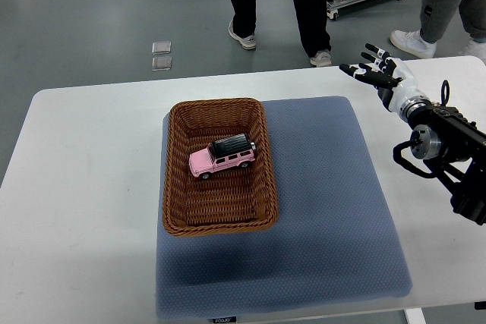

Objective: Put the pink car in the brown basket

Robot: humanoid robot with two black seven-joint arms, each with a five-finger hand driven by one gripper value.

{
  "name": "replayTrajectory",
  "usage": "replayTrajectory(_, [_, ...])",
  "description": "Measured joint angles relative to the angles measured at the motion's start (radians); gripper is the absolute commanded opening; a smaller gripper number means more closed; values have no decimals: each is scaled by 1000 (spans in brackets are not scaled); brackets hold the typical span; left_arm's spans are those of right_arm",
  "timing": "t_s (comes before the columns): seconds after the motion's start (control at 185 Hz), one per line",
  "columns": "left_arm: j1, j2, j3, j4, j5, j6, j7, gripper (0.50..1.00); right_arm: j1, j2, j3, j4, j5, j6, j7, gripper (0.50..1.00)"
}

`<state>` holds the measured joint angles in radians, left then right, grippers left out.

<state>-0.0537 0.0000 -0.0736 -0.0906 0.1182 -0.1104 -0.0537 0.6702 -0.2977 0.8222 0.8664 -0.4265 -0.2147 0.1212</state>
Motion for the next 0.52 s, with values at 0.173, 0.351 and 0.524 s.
replayTrajectory(0.173, [0, 0, -1, 0, 0, 0, 0, 1000, 0, 0, 0, -1, 0, 0, 0, 915])
replayTrajectory(0.351, [0, 0, -2, 2, -1, 0, 0, 1000, 0, 0, 0, -2, 0, 0, 0, 915])
replayTrajectory(0.524, [0, 0, -2, 3, -1, 0, 0, 1000, 0, 5, 0, -2, 0, -1, 0, 917])
